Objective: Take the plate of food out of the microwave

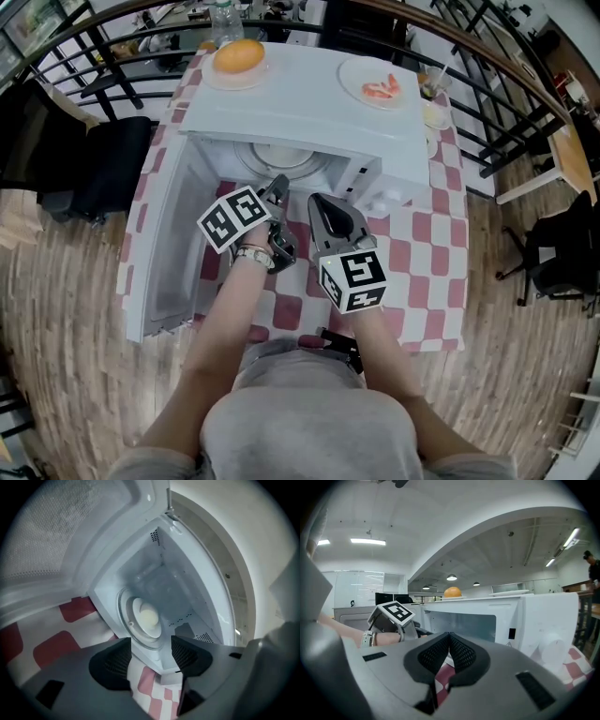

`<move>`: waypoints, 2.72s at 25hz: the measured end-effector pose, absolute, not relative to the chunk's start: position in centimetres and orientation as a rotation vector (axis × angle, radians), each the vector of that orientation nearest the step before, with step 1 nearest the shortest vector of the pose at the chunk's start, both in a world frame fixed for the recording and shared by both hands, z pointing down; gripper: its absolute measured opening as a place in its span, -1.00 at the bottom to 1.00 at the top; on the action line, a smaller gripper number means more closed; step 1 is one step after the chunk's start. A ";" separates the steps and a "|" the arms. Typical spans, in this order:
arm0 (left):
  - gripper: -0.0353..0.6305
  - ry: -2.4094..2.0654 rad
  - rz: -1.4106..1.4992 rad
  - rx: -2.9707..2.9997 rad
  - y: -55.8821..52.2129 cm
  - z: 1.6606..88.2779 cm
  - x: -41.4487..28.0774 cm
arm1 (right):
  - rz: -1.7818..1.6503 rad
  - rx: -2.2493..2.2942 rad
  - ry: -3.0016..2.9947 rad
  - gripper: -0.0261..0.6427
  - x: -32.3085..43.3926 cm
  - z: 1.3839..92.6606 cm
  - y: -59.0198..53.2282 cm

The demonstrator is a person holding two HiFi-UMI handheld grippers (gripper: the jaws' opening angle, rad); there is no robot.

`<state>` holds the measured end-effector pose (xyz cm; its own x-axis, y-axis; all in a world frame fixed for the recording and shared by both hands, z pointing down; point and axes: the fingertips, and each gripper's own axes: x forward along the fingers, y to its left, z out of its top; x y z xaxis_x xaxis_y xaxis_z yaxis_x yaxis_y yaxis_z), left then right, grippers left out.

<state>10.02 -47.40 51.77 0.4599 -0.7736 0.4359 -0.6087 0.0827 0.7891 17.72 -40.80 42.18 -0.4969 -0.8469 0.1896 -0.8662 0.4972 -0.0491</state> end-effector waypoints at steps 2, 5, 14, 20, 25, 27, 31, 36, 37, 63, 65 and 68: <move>-0.13 -1.227 -0.176 1.559 -48.0 53.0 10.0 | 0.220 1.489 -2.592 -0.85 17.6 42.6 -41.1; -0.04 -1.198 -0.176 1.471 -49.0 54.9 10.1 | 0.242 1.482 -2.581 -0.85 17.5 43.3 -41.5; 0.08 -1.167 -0.226 1.232 -50.3 58.9 10.2 | 0.309 1.490 -2.541 -0.85 17.8 45.4 -42.5; 0.21 -1.219 -0.235 1.119 -52.0 59.5 10.0 | 0.343 1.490 -2.522 -0.85 17.9 46.5 -42.9; 0.24 -1.260 -0.227 1.054 -53.4 59.8 10.1 | 0.363 1.500 -2.508 -0.85 18.5 46.9 -43.3; 0.25 -1.277 -0.219 1.025 -53.6 60.2 10.1 | 0.364 1.503 -2.504 -0.85 18.8 47.1 -43.5; 0.24 -1.298 -0.197 1.001 -53.9 60.9 10.3 | 0.369 1.510 -2.492 -0.85 19.4 47.4 -43.8; 0.24 -1.303 -0.191 0.984 -53.9 61.1 10.2 | 0.362 1.500 -2.482 -0.85 19.7 47.6 -43.8; 0.24 -1.301 -0.192 0.981 -53.8 61.1 10.2 | 0.361 1.497 -2.482 -0.85 19.7 47.7 -43.7; -0.07 -1.279 -0.237 0.980 -52.0 60.2 9.7 | 0.327 1.525 -2.495 -0.85 20.1 46.4 -43.3; -0.12 -1.284 -0.236 0.980 -51.8 60.1 9.6 | 0.322 1.523 -2.496 -0.85 20.1 46.3 -43.1; -0.21 -1.287 -0.230 0.981 -51.4 59.8 9.6 | 0.319 1.524 -2.498 -0.85 20.0 46.2 -42.9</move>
